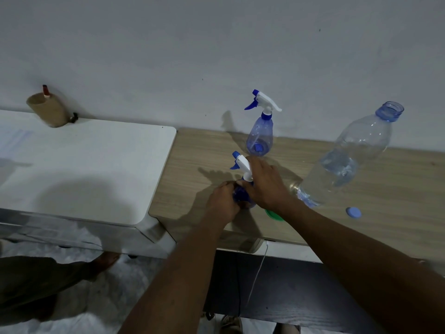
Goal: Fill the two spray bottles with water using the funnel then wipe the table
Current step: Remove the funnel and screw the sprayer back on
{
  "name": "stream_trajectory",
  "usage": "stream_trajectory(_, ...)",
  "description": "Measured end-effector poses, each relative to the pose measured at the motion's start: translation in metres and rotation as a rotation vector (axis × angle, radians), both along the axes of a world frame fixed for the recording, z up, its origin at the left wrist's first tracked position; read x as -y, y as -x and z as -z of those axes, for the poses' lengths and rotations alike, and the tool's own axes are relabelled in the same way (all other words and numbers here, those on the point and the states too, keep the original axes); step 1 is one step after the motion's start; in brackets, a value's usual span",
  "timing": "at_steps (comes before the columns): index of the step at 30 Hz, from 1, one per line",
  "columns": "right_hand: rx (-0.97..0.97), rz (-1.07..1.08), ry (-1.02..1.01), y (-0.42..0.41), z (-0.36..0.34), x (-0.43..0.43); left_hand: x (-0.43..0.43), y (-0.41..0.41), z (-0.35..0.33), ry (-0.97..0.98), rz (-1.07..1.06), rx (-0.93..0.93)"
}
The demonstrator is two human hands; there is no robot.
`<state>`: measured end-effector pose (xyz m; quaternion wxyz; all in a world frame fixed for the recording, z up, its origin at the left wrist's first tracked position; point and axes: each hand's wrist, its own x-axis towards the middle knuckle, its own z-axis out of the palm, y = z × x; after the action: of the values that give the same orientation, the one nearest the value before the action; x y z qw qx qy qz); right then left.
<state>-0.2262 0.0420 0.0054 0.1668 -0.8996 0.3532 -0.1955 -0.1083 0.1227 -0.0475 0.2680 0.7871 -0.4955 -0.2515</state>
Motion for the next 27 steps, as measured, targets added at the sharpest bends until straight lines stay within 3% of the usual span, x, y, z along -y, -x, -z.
stream_trajectory(4,-0.004,0.013,0.06,0.001,0.003,-0.001,-0.002,0.003,0.002,-0.005,-0.034,-0.017)
stream_trajectory(9,0.034,0.028,-0.101,0.001,0.003,-0.003,0.0,0.003,0.003,-0.01,-0.009,-0.023)
stream_trajectory(14,0.156,0.152,-0.225,-0.001,0.001,-0.01,-0.002,-0.006,-0.009,-0.029,0.034,-0.192)
stream_trajectory(20,0.578,0.401,-0.598,0.012,0.008,-0.016,-0.018,-0.022,-0.03,-0.128,0.128,-0.432)
stream_trajectory(27,0.772,0.53,-1.195,0.001,0.006,-0.029,-0.038,-0.004,-0.046,-0.346,0.162,-0.674)
